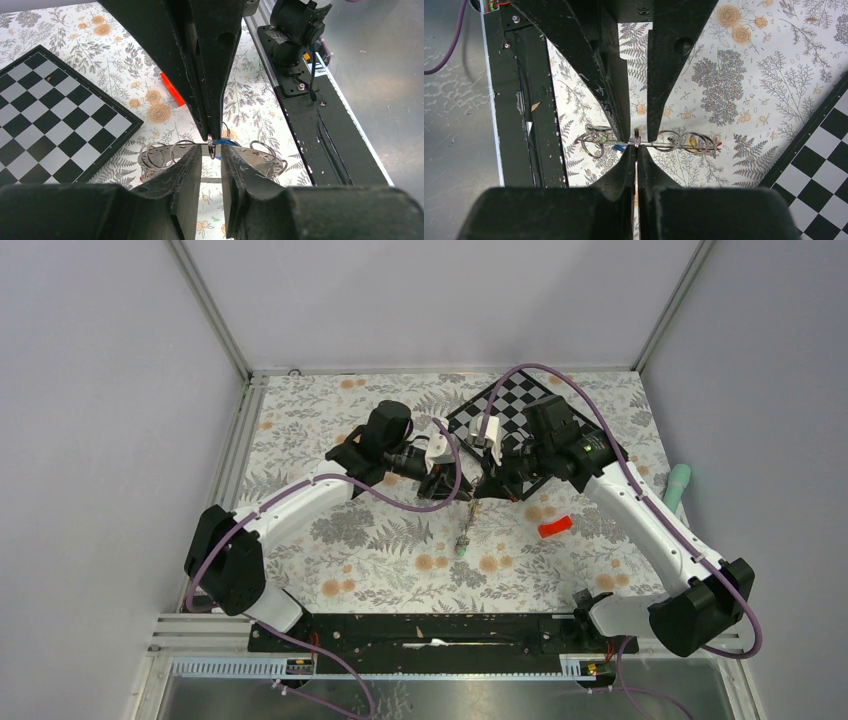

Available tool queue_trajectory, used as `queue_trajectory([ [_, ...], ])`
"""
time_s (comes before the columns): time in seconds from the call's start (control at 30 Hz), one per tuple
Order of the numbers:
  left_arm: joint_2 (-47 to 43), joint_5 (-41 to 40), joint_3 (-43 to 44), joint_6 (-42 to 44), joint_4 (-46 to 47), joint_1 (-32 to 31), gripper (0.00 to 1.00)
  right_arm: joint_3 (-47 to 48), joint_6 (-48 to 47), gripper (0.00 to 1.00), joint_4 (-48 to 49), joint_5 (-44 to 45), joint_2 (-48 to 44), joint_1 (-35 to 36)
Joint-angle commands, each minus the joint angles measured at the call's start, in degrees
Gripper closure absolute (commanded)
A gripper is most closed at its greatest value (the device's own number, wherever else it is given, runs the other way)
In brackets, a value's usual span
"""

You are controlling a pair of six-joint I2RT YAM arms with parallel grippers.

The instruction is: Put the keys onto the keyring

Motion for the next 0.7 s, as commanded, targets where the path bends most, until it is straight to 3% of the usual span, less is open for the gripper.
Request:
queue_trajectory([
  [0.0,0.0,1.2,2.8,-0.1,2.5,-0.3,0.75,1.4,-0.2,1.00,1.4,-1.2,-1.2,0.5],
  [0.3,0.5,1.4,2.7,-2.4,4.3,-0.3,0.80,0.7,0.0,1.00,1.7,-1.3,-1.3,0.5],
  [0.37,0.6,1.7,2.6,-2.9,4.8,-0.3,0.85,0.6,0.0,1.00,1.9,-1.3,-1.3,0.5],
  [0.43,0.7,1.8,2.5,-3.8,5.6,-0.3,0.98,0.3,0.1,1.00,2.1,-1.3,-1.4,0.5],
  [0.5,0.4,1.7,1.8,-6.6,8.0,-0.2,1.00,0.2,0.3,0.99,2.4,-1.3,-1.5,0.5],
  [0.67,-1.7,3.2,-5.0,-23.1,26.2,1.4,1.00,-0.4,2.0,0.80,4.4,-0.3,-3.0,0.3],
])
